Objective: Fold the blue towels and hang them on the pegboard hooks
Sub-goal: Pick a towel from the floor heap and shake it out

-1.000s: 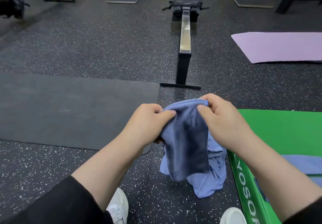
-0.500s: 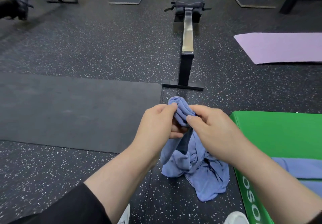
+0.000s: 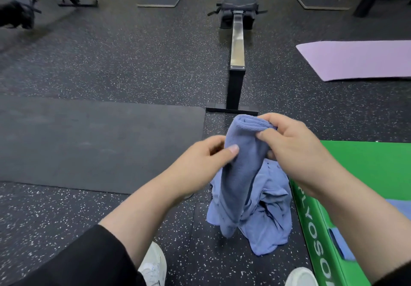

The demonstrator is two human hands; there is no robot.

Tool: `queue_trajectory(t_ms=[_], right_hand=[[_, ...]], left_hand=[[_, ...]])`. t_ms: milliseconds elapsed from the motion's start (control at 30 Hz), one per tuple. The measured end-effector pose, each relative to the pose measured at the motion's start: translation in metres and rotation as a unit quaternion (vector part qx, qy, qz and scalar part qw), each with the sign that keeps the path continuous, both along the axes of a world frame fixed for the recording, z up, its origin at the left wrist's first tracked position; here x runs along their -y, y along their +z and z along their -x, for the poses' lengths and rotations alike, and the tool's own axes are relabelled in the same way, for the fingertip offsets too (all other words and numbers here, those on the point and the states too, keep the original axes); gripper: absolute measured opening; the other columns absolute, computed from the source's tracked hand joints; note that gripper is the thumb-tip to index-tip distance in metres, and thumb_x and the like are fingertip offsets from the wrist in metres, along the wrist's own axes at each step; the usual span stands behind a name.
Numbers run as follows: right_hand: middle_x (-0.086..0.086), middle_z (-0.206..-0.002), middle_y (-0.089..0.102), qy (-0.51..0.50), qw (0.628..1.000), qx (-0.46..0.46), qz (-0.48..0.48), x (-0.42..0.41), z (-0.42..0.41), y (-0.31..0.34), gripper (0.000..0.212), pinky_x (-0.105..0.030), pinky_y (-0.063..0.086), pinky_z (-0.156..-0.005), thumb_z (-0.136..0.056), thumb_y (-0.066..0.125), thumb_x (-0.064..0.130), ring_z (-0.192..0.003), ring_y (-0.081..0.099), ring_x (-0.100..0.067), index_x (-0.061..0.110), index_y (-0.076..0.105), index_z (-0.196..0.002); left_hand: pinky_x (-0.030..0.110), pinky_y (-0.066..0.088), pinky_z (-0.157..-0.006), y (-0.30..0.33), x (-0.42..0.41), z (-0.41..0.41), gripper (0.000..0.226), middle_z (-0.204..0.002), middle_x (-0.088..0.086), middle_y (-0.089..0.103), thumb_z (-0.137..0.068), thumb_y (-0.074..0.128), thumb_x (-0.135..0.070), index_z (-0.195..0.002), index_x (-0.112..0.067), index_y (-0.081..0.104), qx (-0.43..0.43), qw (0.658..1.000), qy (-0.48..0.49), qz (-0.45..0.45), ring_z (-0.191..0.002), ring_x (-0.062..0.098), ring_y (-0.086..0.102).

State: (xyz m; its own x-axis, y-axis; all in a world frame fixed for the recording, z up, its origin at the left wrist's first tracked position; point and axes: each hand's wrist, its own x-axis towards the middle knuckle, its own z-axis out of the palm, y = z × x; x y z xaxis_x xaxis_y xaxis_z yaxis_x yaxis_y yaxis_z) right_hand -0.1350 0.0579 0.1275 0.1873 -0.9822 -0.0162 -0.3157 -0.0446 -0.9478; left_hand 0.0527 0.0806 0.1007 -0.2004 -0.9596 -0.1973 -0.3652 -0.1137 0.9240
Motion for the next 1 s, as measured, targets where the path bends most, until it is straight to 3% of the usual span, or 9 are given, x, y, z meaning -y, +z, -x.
queue_trajectory(t_ms=[100,200,300,400,500,633,767,900,1000], right_hand=[[0.005,-0.097,0.075,0.029,1.000,0.004,0.007,0.000,0.005,0.006,0.023,-0.048,0.055,-0.094,-0.080,0.063,0.024,-0.091,0.067,-0.015,0.029,0.071,-0.101],[0.009,-0.093,0.075,0.074,0.995,-0.059,0.016,-0.005,0.009,0.012,0.028,-0.021,0.052,-0.080,-0.081,0.081,0.021,-0.083,0.066,0.000,0.025,0.068,-0.105],[0.002,-0.083,0.072,0.050,0.989,-0.125,0.059,-0.003,0.010,0.015,0.011,-0.034,0.050,-0.073,-0.084,0.078,0.024,-0.071,0.058,-0.005,0.020,0.071,-0.091],[-0.001,-0.081,0.071,0.010,0.989,-0.120,0.085,0.001,0.016,0.015,0.006,-0.034,0.045,-0.069,-0.088,0.073,0.024,-0.069,0.054,-0.006,0.018,0.071,-0.090],[0.004,-0.081,0.070,-0.053,0.991,-0.073,0.098,0.006,0.026,0.016,0.006,-0.030,0.043,-0.069,-0.091,0.069,0.025,-0.070,0.054,-0.005,0.019,0.071,-0.092],[0.000,-0.085,0.070,-0.121,0.991,0.008,0.063,0.016,0.046,0.011,0.012,-0.042,0.047,-0.074,-0.086,0.061,0.030,-0.076,0.057,-0.014,0.025,0.071,-0.090],[-0.009,-0.089,0.070,-0.146,0.987,0.066,0.013,0.019,0.064,0.004,0.010,-0.061,0.053,-0.088,-0.095,0.061,0.020,-0.085,0.062,-0.023,0.019,0.071,-0.093],[-0.019,-0.099,0.070,-0.177,0.980,0.086,-0.025,0.019,0.085,-0.002,0.013,-0.056,0.054,-0.095,-0.101,0.056,0.012,-0.092,0.065,-0.024,0.013,0.069,-0.098],[-0.013,-0.092,0.068,-0.214,0.969,0.114,-0.041,0.020,0.106,-0.005,0.013,-0.045,0.059,-0.085,-0.101,0.055,0.010,-0.084,0.065,-0.023,0.011,0.066,-0.094]], left_hand=[[0.052,0.051,-0.096,-0.004,-0.005,0.004,0.036,-0.106,0.005,0.074,-0.091,0.056,-0.050,-0.105,-0.019,0.069,0.040,0.998,-0.022,0.030,-0.105,0.027,0.066],[0.056,0.052,-0.093,-0.003,-0.007,0.008,0.034,-0.103,0.001,0.074,-0.087,0.061,-0.052,-0.106,-0.023,0.067,0.025,0.999,-0.017,0.042,-0.103,0.025,0.068],[0.056,0.053,-0.093,-0.003,-0.008,0.006,0.047,-0.106,0.002,0.074,-0.076,0.072,-0.053,-0.110,-0.021,0.064,0.003,0.999,0.000,0.042,-0.106,0.025,0.068],[0.056,0.054,-0.093,-0.005,-0.007,0.003,0.055,-0.106,0.000,0.075,-0.068,0.080,-0.053,-0.110,-0.021,0.064,0.031,0.999,-0.005,0.024,-0.105,0.024,0.070],[0.053,0.055,-0.092,-0.010,-0.007,-0.003,0.050,-0.100,-0.003,0.077,-0.066,0.082,-0.051,-0.106,-0.023,0.069,0.062,0.998,-0.023,-0.005,-0.101,0.021,0.072],[0.047,0.053,-0.093,-0.019,-0.012,-0.013,0.039,-0.098,0.000,0.076,-0.070,0.085,-0.044,-0.100,-0.024,0.070,0.096,0.994,-0.049,-0.030,-0.085,0.015,0.069],[0.034,0.043,-0.072,-0.024,-0.016,-0.025,0.041,-0.084,0.002,0.072,-0.066,0.085,-0.046,-0.094,-0.021,0.070,0.122,0.988,-0.065,-0.069,-0.073,0.010,0.056],[0.028,0.038,-0.063,-0.027,-0.020,-0.033,0.027,-0.072,-0.006,0.067,-0.074,0.086,-0.032,-0.089,-0.017,0.069,0.140,0.983,-0.070,-0.097,-0.064,0.009,0.054],[0.028,0.034,-0.060,-0.030,-0.022,-0.031,0.026,-0.067,-0.004,0.060,-0.078,0.084,-0.027,-0.087,-0.010,0.066,0.133,0.985,-0.063,-0.088,-0.061,0.011,0.049]])
